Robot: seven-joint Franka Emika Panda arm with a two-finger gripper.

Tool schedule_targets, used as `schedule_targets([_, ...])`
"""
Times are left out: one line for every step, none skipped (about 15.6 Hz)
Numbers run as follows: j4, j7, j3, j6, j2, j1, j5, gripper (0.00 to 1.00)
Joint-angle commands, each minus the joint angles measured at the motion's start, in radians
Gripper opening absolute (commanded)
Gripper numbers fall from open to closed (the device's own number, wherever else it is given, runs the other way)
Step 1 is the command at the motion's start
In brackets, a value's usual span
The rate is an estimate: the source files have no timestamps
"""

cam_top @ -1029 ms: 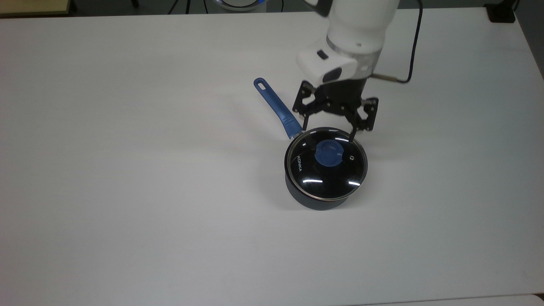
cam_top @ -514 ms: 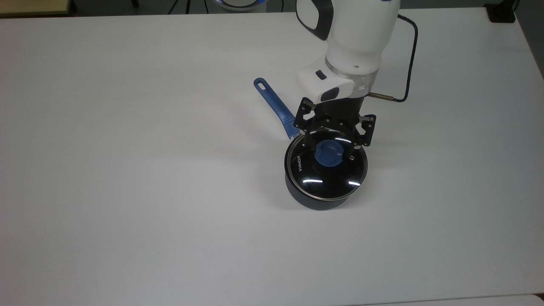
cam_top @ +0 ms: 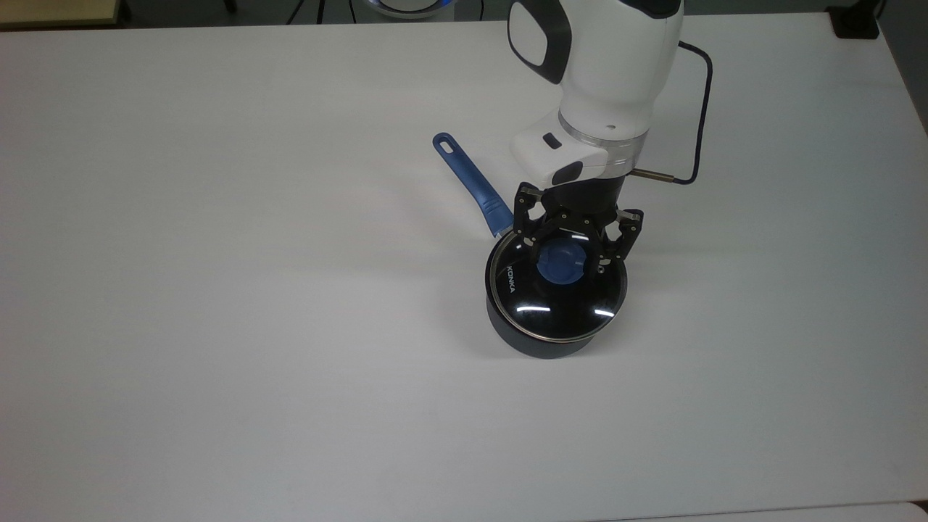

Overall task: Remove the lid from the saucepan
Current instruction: 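Lower the open gripper and close it on the blue lid knob, then lift the glass lid off the pan and carry it beside the pan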

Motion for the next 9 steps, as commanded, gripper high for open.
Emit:
schedule_targets([0.017,0.03,-0.01,0.014,0.009,0.013,-0.041,0.51])
schedule_targets([0.017,0.028,-0.01,0.014,0.008,0.011,-0.041,0.5])
schedule_targets([0.017,0.025,-0.011,0.014,0.003,0.011,-0.041,0.5])
schedule_targets([0.017,0.024,-0.011,0.013,-0.003,0.008,-0.041,0.47])
schedule_targets([0.017,0.022,-0.013,0.013,-0.006,0.007,-0.041,0.46])
schedule_targets([0.017,0.022,-0.011,0.011,-0.017,0.005,-0.043,0.46])
schedule_targets([0.017,0.019,-0.011,0.01,-0.034,0.004,-0.043,0.46])
schedule_targets([0.016,0.011,-0.011,0.008,-0.052,-0.001,-0.041,0.46])
schedule_targets([0.005,0.007,-0.011,0.007,-0.078,-0.015,-0.04,0.46])
